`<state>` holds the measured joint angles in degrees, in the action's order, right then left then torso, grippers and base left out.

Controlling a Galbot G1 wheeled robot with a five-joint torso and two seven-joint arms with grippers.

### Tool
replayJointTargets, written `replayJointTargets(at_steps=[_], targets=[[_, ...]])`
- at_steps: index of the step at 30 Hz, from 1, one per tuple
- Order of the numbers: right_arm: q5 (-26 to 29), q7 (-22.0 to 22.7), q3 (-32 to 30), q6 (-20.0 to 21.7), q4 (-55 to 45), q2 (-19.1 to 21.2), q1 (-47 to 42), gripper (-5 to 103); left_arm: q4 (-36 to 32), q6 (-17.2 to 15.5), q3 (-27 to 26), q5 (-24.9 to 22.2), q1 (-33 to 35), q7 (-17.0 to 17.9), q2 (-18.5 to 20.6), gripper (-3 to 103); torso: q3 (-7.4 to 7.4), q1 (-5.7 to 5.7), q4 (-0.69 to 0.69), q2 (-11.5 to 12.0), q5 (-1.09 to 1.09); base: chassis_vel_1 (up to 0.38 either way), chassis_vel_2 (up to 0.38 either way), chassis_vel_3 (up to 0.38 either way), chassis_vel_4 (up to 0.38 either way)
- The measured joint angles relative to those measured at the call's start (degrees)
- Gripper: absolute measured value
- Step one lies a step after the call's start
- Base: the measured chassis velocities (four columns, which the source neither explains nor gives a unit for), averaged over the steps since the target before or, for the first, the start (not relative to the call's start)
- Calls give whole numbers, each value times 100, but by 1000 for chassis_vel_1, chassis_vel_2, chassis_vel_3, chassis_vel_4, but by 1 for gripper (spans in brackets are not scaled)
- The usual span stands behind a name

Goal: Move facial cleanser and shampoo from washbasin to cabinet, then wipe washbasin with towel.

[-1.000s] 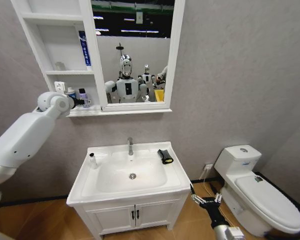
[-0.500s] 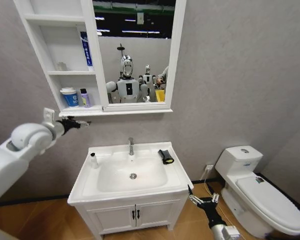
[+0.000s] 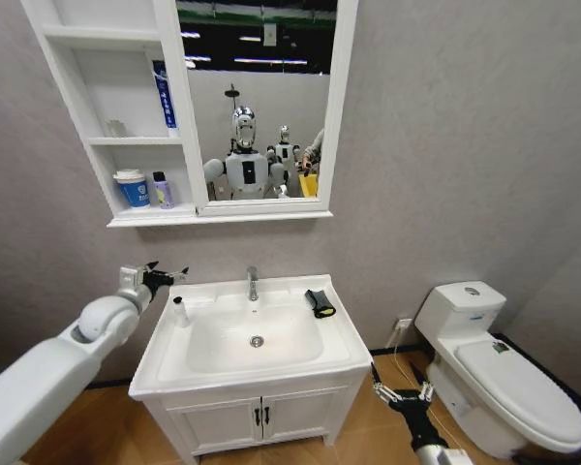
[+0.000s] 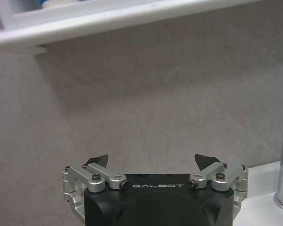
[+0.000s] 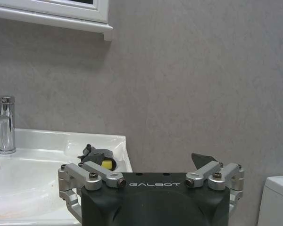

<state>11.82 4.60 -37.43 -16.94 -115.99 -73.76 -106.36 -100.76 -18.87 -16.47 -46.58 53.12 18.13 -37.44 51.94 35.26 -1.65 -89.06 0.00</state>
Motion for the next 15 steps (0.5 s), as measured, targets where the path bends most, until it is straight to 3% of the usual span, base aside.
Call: replayJointTargets(at_steps=[2,5,10,15], targets=[[8,1,-19,-33,72,20,-13,100,228,283,-162,370,331,5,-263,100,0,0,2,0,-2,0,0,0,0],[8,2,-23,-44,117,31,-11,100,389,450,-321,619,544,21,-511,100,0,0,1,0,2,0,0,0,0],[-2,10,-2,-43,130,34,3,100,401,498,-453,620,782,-10,-792,98,0,-1,0,0,1,0,0,0,0],[-6,31,2,-28,139,41,20,100,346,502,-557,731,1072,-47,-1015,103,0,0,0,0,1,0,0,0,0]])
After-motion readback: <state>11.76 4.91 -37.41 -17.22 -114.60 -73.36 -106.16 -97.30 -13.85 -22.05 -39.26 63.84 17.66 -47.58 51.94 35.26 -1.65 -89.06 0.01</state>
